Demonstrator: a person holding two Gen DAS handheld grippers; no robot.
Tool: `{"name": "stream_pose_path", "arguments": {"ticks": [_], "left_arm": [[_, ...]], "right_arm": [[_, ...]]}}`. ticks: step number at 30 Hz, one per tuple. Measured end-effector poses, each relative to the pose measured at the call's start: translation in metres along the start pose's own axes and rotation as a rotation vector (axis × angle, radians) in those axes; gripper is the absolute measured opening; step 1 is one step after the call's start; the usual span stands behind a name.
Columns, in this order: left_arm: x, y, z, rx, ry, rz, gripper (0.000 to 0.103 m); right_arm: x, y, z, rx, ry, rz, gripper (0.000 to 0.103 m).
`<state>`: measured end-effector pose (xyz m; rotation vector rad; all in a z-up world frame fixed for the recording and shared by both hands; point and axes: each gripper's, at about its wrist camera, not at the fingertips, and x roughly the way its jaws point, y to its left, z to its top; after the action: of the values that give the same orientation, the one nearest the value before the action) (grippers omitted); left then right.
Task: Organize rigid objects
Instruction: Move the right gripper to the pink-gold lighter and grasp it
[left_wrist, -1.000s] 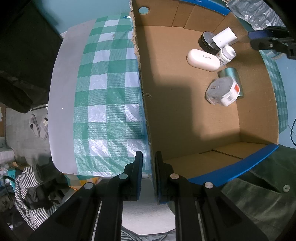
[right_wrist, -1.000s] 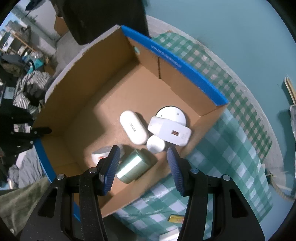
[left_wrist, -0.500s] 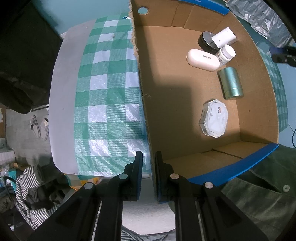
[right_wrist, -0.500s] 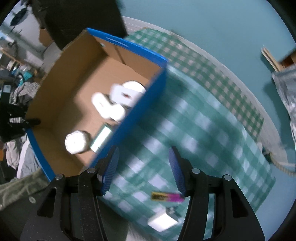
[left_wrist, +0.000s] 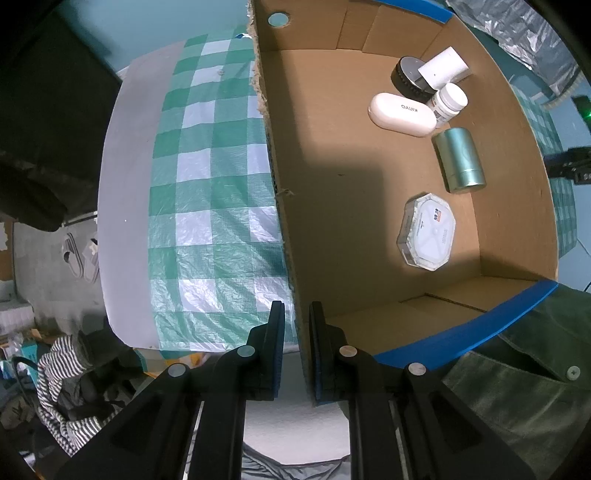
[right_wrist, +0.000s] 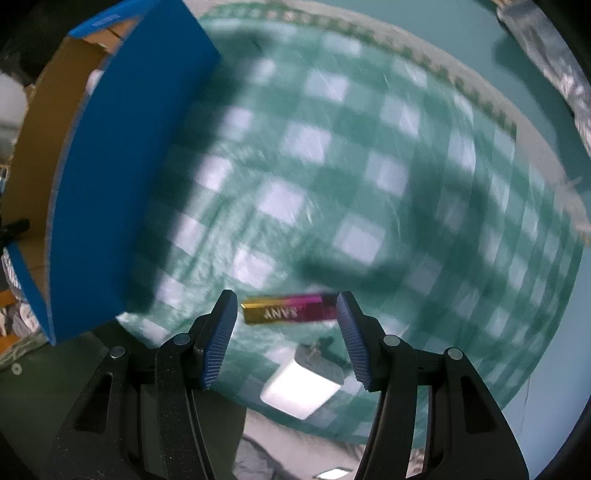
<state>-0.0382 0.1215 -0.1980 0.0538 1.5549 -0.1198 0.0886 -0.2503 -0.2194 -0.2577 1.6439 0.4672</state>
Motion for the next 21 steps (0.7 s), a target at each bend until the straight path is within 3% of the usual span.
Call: {"name": "stream_pose_path", "arguments": {"ticks": [12,14,21], "left_arm": [[-0.002,0.000,0.001,0.002,0.000,0.005,0.013],[-0.003,-0.001,0.001,0.002,-0.001,0.007,0.013],[-0.004,-0.001,0.001,-0.001,-0.003,0.011,0.013]], "right_arm": [[0.047,-0.026,-0.014,0.121,0.092,0.062,0.057],[0.052,-0.028,-0.014,0.131,0.104,0.073,0.061],[0.046,-0.029,-0.001,0.132,0.072,0.069,0.063]]}}
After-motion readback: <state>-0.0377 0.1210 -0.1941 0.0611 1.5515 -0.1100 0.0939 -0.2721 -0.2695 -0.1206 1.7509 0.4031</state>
